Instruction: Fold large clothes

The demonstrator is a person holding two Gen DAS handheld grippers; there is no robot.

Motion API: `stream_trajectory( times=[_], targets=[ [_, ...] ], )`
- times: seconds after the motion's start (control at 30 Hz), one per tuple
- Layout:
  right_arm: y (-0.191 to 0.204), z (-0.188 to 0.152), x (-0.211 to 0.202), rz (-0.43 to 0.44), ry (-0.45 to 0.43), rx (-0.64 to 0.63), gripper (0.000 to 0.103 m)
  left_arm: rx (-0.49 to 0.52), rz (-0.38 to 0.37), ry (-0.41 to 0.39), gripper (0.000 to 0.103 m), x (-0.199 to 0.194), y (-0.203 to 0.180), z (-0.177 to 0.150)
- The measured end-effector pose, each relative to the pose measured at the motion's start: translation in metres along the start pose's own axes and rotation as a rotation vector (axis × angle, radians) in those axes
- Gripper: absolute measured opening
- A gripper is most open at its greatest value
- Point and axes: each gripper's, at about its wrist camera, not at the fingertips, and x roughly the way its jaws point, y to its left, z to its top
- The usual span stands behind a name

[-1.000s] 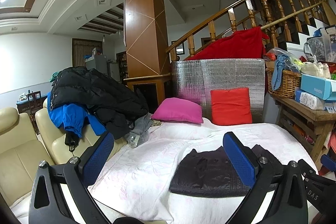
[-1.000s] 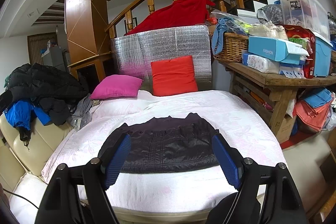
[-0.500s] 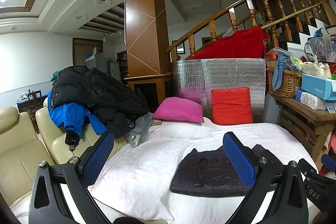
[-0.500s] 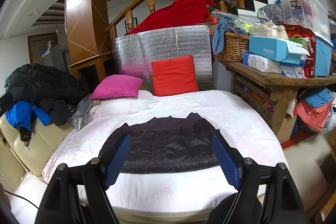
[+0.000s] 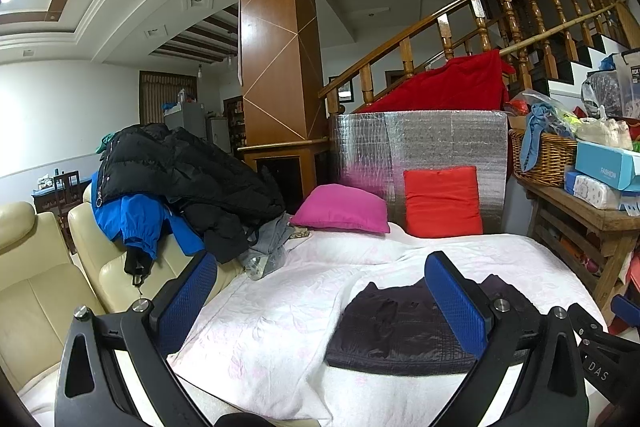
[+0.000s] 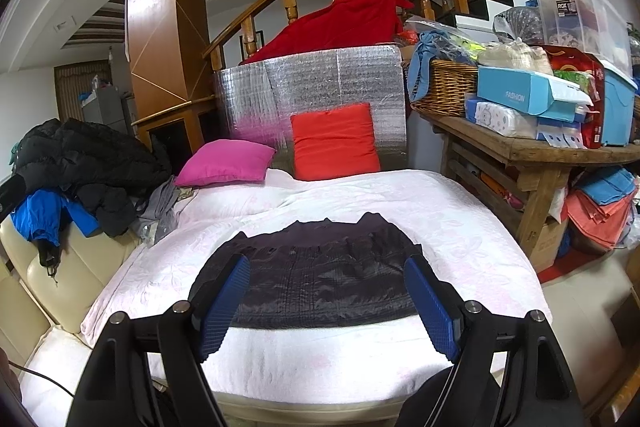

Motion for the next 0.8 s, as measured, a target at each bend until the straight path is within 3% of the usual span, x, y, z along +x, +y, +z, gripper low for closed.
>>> stream_trajectory(
  times=[0.8],
  targets=[
    [-0.002, 0.007, 0.014, -0.020, 0.004, -0.006, 0.083, 0.012, -0.016, 0.029, 0.103, 0.017, 0.003, -0.003]
  ],
)
